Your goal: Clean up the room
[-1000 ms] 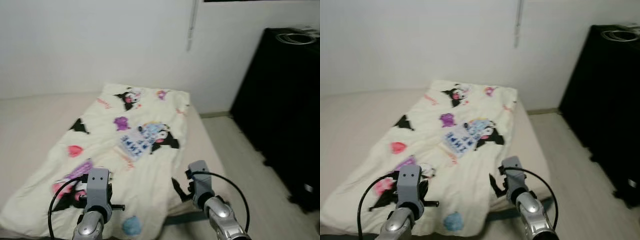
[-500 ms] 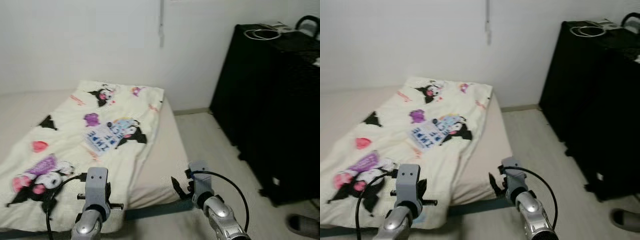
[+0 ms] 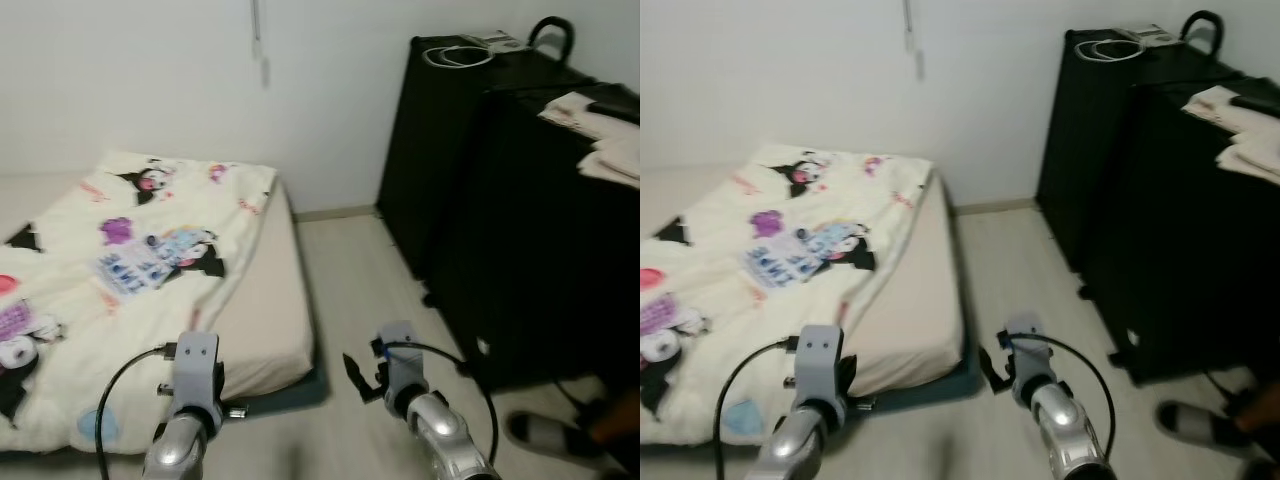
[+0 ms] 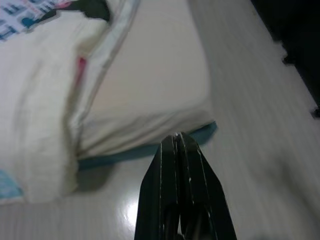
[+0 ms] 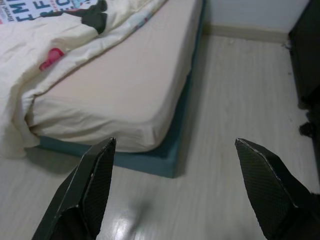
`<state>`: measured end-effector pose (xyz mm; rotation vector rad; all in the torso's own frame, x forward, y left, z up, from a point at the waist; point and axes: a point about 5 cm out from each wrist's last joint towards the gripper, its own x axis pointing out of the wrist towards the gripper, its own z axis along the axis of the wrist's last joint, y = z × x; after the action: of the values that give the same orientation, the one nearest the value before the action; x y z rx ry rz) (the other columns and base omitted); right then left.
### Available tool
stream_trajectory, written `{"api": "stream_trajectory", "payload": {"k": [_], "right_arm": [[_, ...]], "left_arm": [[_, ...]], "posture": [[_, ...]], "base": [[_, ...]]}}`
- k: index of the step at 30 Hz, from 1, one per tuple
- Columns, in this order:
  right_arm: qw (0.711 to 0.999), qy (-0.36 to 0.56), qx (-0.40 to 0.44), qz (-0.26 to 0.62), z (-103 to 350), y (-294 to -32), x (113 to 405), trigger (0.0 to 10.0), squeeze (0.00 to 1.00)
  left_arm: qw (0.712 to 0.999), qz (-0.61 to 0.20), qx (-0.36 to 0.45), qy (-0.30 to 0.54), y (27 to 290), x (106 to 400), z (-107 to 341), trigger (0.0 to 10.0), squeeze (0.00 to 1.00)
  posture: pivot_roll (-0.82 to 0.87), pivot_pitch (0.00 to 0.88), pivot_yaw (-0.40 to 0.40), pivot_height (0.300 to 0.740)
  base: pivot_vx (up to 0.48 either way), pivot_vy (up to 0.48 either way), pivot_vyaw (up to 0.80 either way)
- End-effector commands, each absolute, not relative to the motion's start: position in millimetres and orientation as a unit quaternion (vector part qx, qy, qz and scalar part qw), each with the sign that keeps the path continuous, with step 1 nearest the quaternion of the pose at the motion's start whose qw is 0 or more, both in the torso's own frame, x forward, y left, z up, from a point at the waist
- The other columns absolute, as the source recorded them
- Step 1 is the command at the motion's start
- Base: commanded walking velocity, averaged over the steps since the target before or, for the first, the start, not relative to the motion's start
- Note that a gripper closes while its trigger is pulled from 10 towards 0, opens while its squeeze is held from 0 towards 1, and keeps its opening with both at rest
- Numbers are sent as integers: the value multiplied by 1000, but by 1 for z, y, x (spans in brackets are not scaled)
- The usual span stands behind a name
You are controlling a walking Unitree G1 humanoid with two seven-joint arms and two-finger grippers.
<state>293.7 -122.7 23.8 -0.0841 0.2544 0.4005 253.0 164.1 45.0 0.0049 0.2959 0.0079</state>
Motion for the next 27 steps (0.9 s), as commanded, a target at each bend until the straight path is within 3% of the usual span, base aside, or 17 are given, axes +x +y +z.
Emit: {"api": "stream_trajectory", "payload": {"k": [1, 14, 27], "right_arm": [[970, 136, -42, 195, 20, -127, 290, 10000, 0], [970, 136, -45, 197, 19, -127, 290, 10000, 0], [969, 138, -46, 197, 18, -127, 289, 10000, 0]], "left_arm": [[988, 5, 3, 155, 165, 250, 42, 10000, 0], [988, 2, 3, 156, 164, 249, 41, 10000, 0], [987, -1, -2, 159, 163, 249, 40, 10000, 0]], "posture": [[7, 123, -21, 740], [5, 116, -23, 740], [5, 117, -25, 740]], "base": [[0, -469, 0], [0, -450, 0], [0, 0, 0]]}}
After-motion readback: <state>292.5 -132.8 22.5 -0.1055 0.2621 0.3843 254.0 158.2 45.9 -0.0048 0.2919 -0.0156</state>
